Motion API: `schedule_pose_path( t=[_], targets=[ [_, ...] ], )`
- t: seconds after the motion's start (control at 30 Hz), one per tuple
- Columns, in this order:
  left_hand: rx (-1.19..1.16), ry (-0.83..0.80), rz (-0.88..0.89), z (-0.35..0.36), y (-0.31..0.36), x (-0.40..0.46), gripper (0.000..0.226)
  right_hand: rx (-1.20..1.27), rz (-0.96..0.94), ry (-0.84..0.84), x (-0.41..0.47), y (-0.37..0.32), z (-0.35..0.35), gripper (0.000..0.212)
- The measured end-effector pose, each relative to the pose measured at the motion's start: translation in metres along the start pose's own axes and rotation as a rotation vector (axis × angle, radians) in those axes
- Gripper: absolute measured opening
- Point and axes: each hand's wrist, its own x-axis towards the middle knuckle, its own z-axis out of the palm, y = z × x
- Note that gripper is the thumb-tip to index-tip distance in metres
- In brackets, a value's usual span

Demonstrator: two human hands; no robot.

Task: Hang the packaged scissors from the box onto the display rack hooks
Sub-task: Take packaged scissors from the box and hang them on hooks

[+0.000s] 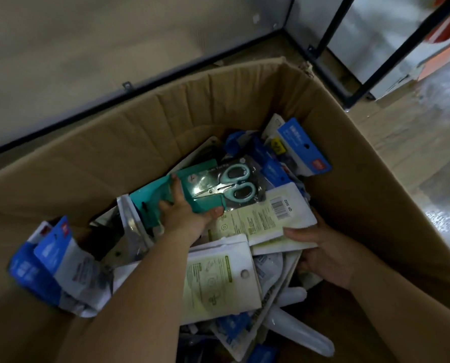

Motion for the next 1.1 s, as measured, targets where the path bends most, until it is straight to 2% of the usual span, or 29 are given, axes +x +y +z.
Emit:
schedule_pose_path(
  t=[0.07,0.17,0.33,0.4,0.47,0.53,0.63,0.77,0.93,1.0,1.1],
  targets=[
    [-0.032,0.007,0.013,-0.001,0.0,0.0,0.117,-0.1,-0.026,-0.049,-0.003,-0.002,-0.002,0.089],
    [-0.066,0.003,0.026,-0.004,0.001,-0.001,0.113,-0.197,-0.111,0.054,-0.001,-0.003,0.002,0.095],
    [-0.059,0.029,0.018,-0.002,0.003,-0.006,0.112,-0.091,-0.248,0.303,0.003,-0.001,0.012,0.072],
    [-0.045,0.05,0.024,-0.001,0.003,-0.009,0.113,0.046,-0.251,0.421,0.005,0.006,0.02,0.071],
    [-0.034,0.062,0.03,-0.001,0.004,-0.013,0.113,0.165,-0.244,0.463,0.007,0.011,0.027,0.075],
    [-0.025,0.053,0.027,-0.002,0.006,-0.017,0.114,0.123,-0.232,0.446,0.007,0.01,0.032,0.07],
    [0.043,0.028,0.044,-0.005,0.01,-0.024,0.117,-0.071,-0.201,0.515,-0.002,-0.002,0.031,0.056],
    [0.144,-0.11,0.071,-0.021,0.015,-0.058,0.112,-0.056,-0.26,0.612,-0.033,-0.007,0.034,0.025],
    [0.34,-0.168,0.038,-0.049,0.021,-0.112,0.1,-0.037,-0.308,0.743,-0.089,-0.02,0.038,0.026],
    [0.415,-0.181,0.03,-0.059,0.029,-0.135,0.097,-0.074,-0.338,0.727,-0.112,-0.035,0.041,0.025],
    [0.375,-0.198,-0.001,-0.072,0.048,-0.174,0.092,-0.141,-0.359,0.659,-0.146,-0.065,0.055,0.028]
  ],
)
